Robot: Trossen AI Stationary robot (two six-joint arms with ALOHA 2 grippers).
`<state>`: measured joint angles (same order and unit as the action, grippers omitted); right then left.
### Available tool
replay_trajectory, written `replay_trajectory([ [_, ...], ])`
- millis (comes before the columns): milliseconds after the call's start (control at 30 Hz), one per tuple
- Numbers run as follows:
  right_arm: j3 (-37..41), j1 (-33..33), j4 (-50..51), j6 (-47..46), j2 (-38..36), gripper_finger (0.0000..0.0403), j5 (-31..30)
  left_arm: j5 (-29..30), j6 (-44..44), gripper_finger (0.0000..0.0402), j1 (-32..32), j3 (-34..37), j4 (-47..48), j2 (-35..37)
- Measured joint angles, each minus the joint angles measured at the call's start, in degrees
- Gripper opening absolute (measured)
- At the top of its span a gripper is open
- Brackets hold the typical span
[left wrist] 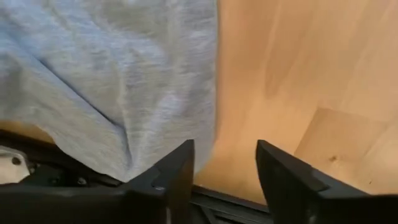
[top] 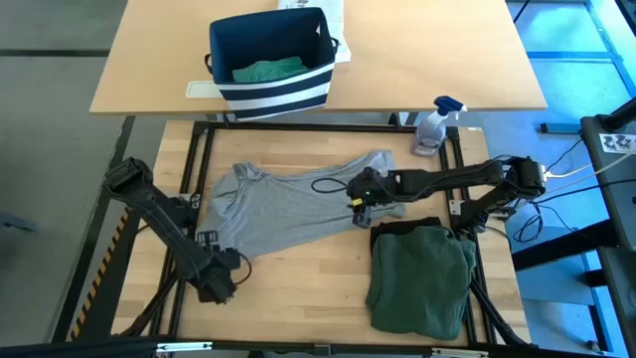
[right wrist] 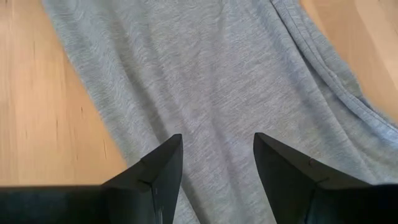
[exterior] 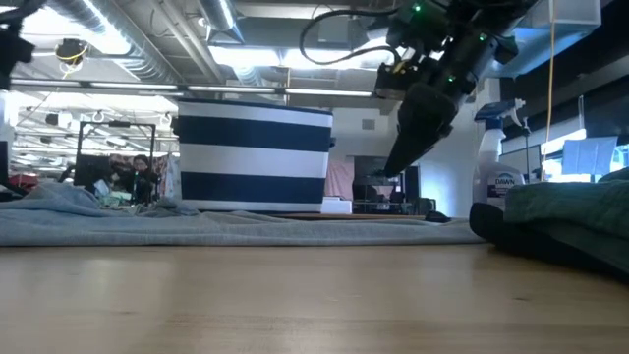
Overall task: Fold Laundry from Bin
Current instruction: Fold the gray shirt
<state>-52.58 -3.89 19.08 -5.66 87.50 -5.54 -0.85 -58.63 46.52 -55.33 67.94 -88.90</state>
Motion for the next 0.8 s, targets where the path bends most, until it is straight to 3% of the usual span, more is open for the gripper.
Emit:
replay_trajectory([
  [300, 0.0, 0.16, -0.05, -0.05, 0.0, 0.0198, -0.5, 7.01, -6.83, 0.0269, 3.41, 0.11, -1.18, -1.95],
  [400, 0.0, 0.16, -0.08, -0.03, 0.0, 0.0198, -0.5, 6.84, -6.8, 0.0289, 3.93, 0.13, -1.16, -3.86],
  [800, 0.0, 0.16, -0.15, 0.04, 0.0, 0.0198, -0.48, 7.48, -2.08, 0.03, 4.26, 0.2, 3.48, -13.98],
])
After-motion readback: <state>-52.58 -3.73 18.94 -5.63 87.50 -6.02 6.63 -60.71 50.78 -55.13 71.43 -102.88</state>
